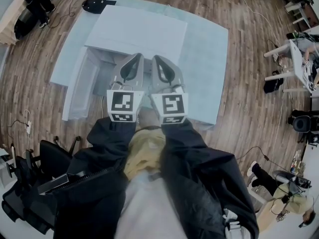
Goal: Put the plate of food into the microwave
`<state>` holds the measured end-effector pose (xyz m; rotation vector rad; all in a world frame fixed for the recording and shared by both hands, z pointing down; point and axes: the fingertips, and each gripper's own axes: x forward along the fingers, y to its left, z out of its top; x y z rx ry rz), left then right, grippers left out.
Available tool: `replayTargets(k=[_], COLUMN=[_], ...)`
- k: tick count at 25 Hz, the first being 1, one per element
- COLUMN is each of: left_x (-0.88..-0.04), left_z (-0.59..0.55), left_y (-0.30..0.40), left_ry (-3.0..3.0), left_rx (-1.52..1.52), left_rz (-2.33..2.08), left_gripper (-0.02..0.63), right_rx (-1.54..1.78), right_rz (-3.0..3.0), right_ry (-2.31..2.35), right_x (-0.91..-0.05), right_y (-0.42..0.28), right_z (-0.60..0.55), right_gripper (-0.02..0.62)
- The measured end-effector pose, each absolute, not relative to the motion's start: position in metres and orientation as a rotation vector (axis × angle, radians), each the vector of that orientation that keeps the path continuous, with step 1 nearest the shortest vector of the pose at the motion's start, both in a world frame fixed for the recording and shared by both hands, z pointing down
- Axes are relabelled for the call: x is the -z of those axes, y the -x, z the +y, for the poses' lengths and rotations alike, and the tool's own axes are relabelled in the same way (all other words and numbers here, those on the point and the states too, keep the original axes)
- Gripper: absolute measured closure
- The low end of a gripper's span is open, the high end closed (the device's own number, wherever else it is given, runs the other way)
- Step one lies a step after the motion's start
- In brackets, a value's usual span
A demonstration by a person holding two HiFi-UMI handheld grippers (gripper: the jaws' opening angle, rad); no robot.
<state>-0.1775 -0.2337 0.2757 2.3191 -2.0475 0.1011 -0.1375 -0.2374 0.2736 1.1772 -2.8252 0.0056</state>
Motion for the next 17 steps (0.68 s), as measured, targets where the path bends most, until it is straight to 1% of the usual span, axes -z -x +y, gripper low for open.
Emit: replayTargets(k=[17], left_x=[-0.285], left_z=[-0.233], left_y=[0.185], left_ry=[-2.283], left_rx=[-0.126], left_rz=[-2.059], left_gripper=[0.611], right_rx=[-0.040], right_rz=[-2.815], right_ry=[-1.157], right_x=[-0.286], right_y=[0.143], right_z=[-0.239], right_gripper=[0.601])
